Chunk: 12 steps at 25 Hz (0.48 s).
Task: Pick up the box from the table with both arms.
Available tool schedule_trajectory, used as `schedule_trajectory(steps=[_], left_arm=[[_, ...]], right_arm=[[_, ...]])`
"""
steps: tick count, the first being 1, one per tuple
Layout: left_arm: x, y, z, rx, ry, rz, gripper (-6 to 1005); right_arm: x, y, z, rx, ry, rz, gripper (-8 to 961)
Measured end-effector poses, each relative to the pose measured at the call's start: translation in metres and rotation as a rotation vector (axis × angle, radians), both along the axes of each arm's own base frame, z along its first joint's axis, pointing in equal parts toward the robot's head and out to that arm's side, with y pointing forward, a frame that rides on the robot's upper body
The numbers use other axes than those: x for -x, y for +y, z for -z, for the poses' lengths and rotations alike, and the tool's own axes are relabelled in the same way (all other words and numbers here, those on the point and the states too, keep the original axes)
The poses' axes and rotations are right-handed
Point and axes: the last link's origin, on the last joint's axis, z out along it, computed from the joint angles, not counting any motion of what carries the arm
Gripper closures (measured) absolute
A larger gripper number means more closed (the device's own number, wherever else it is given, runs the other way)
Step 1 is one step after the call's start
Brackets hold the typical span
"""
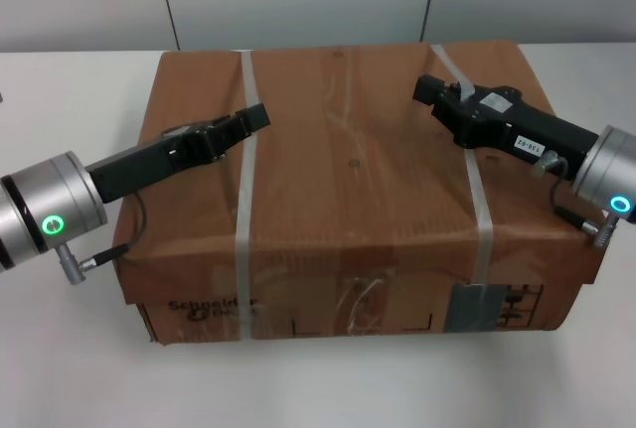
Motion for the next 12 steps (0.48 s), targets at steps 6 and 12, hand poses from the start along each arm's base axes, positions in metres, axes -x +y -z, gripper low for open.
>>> schedule_trajectory(steps=[6,12], left_arm=[[0.0003,-0.0003,0.0004,-0.005,0.005,0.006,904],[0.0003,-0.0005,0.0006,-0.005,0.005,0.005,905]], right_arm=[[-0.0003,0.0000,0.0000,-0.001,-0.001,0.001,911],[-0.0005,-0.0001,0.0000,-0.001,-0.001,0.002,911]])
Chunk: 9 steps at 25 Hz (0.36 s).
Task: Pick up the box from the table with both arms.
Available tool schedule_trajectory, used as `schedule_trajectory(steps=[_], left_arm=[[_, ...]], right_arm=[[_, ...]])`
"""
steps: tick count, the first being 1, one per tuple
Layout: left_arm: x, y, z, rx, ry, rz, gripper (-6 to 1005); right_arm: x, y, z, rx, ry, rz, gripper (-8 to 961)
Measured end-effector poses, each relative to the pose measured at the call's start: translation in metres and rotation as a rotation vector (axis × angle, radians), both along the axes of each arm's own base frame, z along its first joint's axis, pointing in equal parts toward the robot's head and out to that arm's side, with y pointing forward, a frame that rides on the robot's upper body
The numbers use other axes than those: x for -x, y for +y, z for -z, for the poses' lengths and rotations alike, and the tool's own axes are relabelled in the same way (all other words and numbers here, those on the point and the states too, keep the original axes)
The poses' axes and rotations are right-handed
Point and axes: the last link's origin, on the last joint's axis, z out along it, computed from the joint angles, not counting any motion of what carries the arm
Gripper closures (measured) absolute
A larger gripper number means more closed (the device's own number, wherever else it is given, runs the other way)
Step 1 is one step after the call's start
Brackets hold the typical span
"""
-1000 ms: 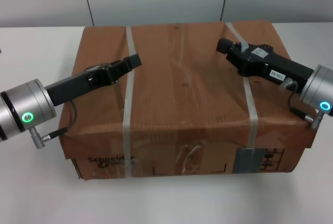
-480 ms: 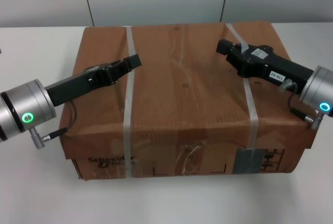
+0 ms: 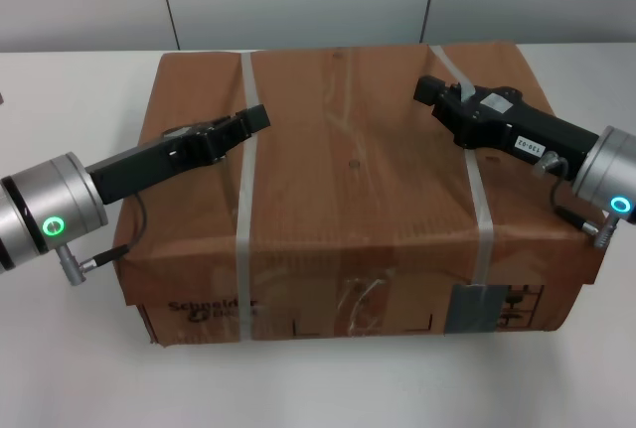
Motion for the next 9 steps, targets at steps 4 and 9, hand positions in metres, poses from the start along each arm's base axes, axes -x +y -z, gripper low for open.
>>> schedule_trajectory(steps=[4,9], left_arm=[[0.0001,-0.0001,0.0001,0.000,0.000,-0.001,905],[0.0005,0.0003,0.0001,-0.002,0.002,-0.004,905]], right_arm=[[-0.0003,0.0002,0.0000,-0.001,-0.001,0.002,911],[-0.0003,0.0002,0.0000,-0.001,-0.001,0.002,911]])
